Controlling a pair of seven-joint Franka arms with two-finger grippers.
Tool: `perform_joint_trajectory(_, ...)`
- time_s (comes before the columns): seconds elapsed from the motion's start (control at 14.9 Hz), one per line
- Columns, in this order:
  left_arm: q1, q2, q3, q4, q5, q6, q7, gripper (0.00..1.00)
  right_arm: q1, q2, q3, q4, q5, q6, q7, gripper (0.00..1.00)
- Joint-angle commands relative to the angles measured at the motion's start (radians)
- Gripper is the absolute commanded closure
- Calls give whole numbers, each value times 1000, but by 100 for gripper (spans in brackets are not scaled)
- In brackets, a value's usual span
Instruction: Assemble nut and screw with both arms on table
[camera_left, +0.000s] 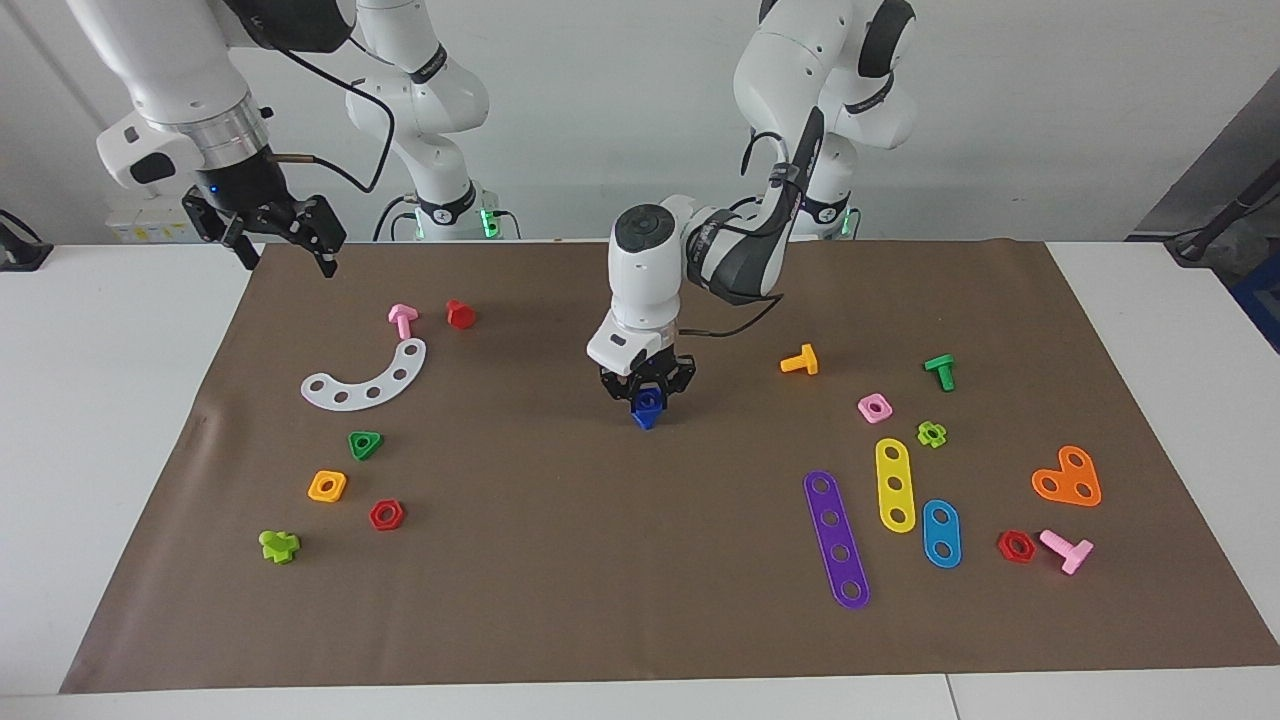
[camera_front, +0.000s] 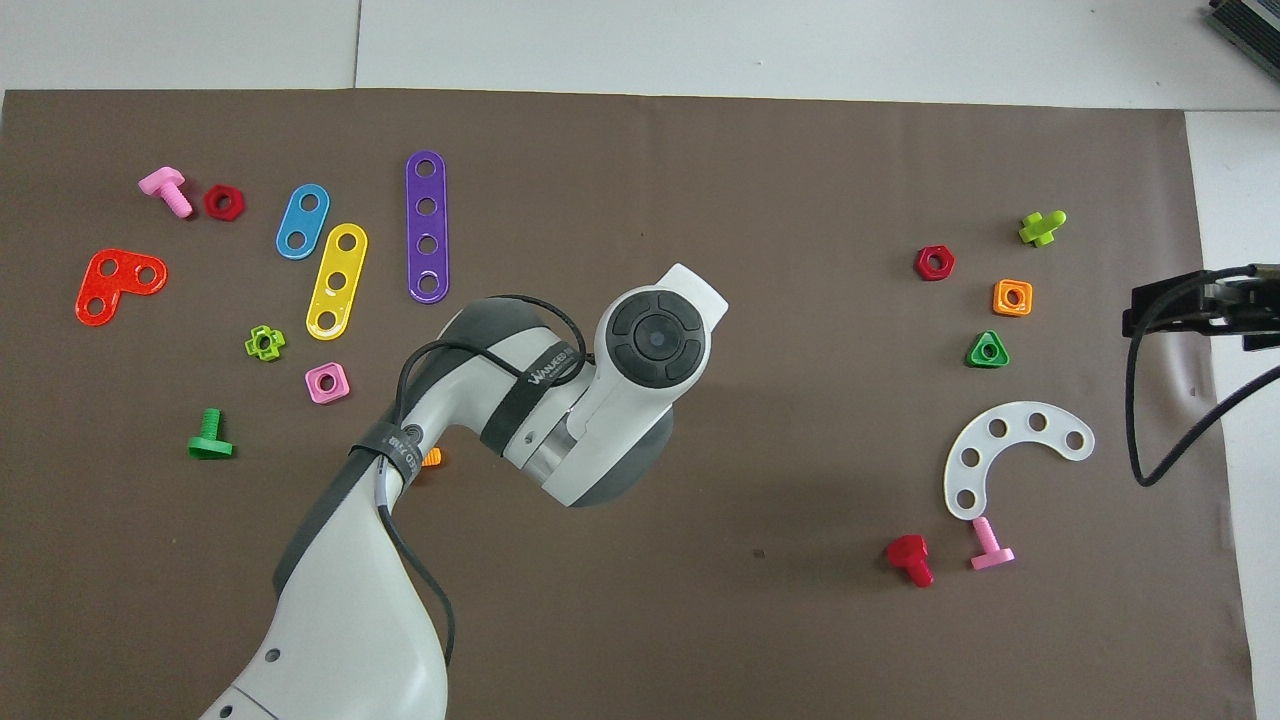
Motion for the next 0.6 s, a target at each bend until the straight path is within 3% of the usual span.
perform_joint_trajectory(0.0, -8, -31, 11, -51, -4, 16, -15, 100, -18, -21, 7, -29, 30, 25, -29, 0)
perform_joint_trajectory(0.54, -12, -39, 11, -68, -4, 4, -21, 100, -18, -21, 5, -31, 30, 27, -30, 0)
